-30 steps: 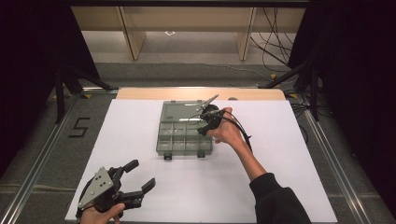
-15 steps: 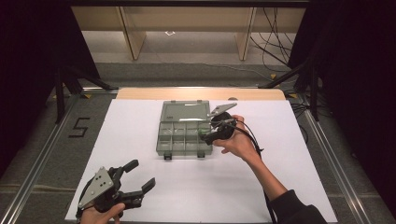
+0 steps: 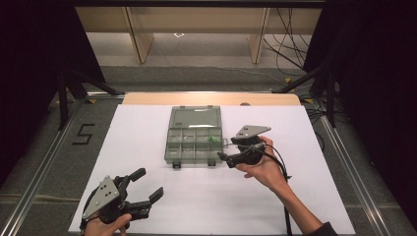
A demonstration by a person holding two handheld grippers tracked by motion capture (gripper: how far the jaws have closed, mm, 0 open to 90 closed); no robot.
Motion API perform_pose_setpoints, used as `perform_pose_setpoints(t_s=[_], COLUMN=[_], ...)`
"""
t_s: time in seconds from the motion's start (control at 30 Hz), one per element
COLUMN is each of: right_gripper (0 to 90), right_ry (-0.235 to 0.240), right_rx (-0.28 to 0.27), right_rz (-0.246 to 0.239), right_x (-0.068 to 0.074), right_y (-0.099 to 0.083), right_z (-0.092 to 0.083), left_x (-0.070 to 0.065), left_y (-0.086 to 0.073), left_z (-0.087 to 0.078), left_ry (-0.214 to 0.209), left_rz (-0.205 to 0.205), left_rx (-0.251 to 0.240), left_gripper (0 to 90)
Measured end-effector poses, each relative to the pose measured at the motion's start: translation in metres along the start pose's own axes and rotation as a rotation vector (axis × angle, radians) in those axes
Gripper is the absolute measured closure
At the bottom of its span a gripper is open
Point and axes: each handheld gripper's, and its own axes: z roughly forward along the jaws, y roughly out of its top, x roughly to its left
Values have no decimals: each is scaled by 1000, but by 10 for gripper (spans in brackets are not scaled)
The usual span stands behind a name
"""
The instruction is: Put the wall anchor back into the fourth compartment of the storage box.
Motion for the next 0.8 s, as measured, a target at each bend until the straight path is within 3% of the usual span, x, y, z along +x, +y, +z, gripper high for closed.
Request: perform_pose_setpoints(t_s=[0.23, 0.67, 0.8], right_gripper=[263, 217, 203], right_ry=[-12, -3, 13], right_rx=[-54, -99, -137], right_rz=[16, 24, 50], right_x=[5, 18, 22], right_y=[-12, -33, -39], right_z=[-15, -30, -34], left_x=[0, 0, 0], left_y=[0, 0, 0], left_z=[0, 0, 0], left_ry=[-1, -1, -3], left_rz=[0, 0, -1], left_rx=[0, -1, 1], left_gripper=[158, 158, 158])
